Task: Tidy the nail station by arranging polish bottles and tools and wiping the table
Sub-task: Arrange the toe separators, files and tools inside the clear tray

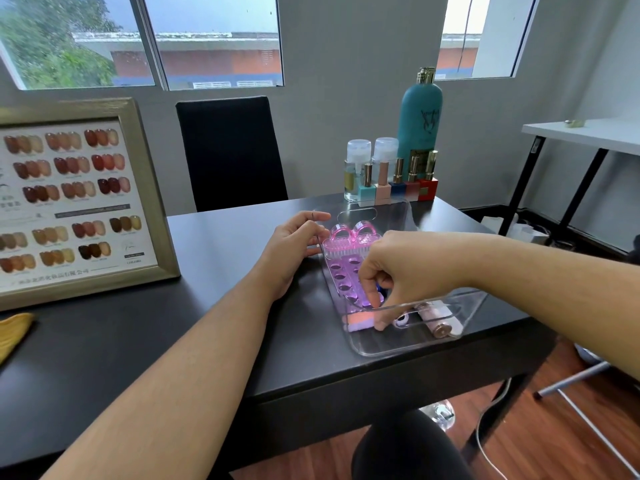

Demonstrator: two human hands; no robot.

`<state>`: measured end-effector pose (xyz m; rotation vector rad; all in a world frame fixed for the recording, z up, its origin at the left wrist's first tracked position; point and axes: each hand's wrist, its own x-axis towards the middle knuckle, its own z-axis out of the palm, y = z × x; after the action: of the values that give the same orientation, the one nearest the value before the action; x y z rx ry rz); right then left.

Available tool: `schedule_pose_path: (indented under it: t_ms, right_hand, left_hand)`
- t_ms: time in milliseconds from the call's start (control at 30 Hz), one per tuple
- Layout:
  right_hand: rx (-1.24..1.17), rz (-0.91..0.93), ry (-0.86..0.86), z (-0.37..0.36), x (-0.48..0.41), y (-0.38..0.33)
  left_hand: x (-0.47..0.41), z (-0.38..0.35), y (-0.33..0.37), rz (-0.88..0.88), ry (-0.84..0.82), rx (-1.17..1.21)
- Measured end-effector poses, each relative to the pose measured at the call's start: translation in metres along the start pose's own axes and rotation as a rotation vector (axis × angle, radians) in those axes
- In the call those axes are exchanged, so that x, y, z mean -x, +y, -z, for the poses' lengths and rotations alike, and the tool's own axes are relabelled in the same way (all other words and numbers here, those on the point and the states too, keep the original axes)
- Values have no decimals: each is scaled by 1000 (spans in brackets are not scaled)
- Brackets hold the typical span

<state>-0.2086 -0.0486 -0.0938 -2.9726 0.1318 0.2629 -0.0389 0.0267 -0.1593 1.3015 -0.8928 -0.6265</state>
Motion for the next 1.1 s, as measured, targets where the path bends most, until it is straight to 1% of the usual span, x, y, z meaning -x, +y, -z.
schedule_pose_path:
  t_ms: [267,367,433,500,567,667,767,900,1100]
  right_hand:
    - [-39,-37,-6,3,1,-2]
    - [-75,-106,98,20,9,5]
    - [-38,-174,165,33,15,13]
    - [17,-250,134,37,20,20]
    - [11,-322,24,30,21,23]
    - [-7,-368,-57,17,15,20]
    - [15,-406,-53,11,9,16]
    - [-26,-451,-11,8,3,13]
    - [2,-489,14,10,-1,13]
  left_hand:
    - [1,-1,1,6,-1,-2]
    - [1,0,2,9,-3,-3]
    - [1,0,2,9,-4,-9]
    - [1,0,2,8,-8,-7]
    - [2,0,2,9,-9,-9]
    - [2,0,2,5,-7,-27]
    - [2,-1,2,7,-10,-34]
    - [2,0,2,8,-10,-46]
    - [1,0,1,2,-11,-42]
